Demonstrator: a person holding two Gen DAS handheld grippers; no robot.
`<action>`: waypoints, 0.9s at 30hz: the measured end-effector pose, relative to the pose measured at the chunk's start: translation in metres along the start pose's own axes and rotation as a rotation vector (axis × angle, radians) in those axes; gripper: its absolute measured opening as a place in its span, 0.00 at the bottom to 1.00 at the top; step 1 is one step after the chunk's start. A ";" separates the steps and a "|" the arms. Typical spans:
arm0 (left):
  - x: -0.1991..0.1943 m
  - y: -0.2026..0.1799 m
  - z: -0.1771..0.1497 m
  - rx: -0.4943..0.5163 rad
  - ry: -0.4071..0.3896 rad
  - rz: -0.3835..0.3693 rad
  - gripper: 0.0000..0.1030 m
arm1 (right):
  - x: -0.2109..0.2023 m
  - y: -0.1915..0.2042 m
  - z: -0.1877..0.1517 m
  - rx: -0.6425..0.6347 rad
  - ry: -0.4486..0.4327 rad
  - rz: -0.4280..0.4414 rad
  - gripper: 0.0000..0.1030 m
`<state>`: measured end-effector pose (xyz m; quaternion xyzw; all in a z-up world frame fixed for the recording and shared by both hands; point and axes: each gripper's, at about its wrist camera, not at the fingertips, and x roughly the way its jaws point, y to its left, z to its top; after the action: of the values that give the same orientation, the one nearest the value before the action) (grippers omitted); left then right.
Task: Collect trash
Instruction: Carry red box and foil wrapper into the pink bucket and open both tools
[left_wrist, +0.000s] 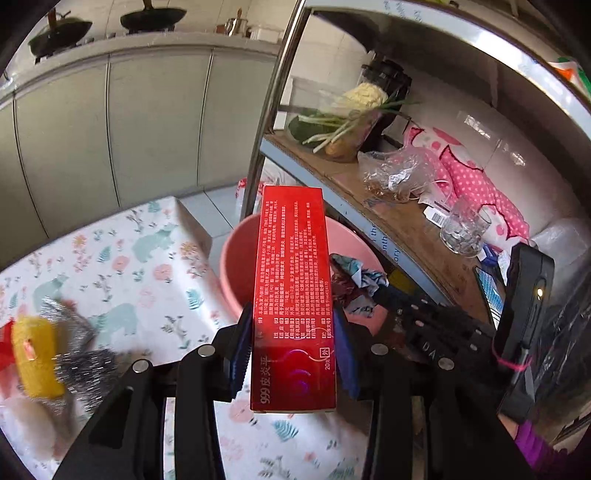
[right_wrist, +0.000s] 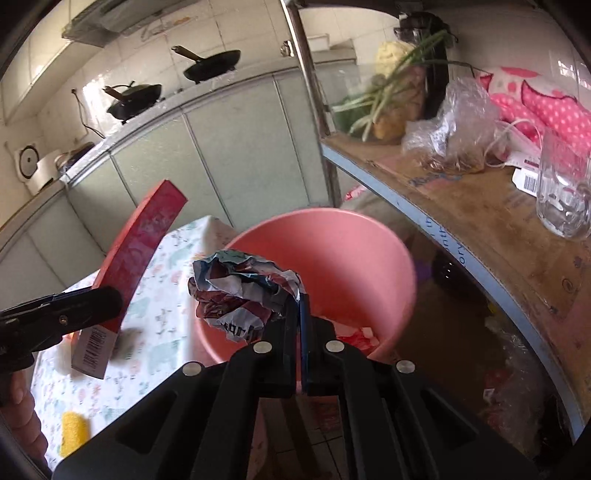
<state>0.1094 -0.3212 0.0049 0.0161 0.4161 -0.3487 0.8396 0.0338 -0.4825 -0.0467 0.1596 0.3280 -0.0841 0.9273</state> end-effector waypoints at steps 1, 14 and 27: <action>0.010 -0.001 0.003 -0.010 0.017 -0.003 0.38 | 0.004 -0.002 -0.001 0.000 0.009 -0.009 0.02; 0.106 0.005 0.022 -0.088 0.146 0.017 0.39 | 0.043 -0.020 0.003 -0.009 0.059 -0.085 0.02; 0.108 0.017 0.030 -0.124 0.120 0.025 0.45 | 0.050 -0.018 0.001 -0.014 0.079 -0.049 0.10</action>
<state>0.1844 -0.3800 -0.0566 -0.0097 0.4861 -0.3102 0.8169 0.0682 -0.5027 -0.0821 0.1484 0.3687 -0.0980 0.9124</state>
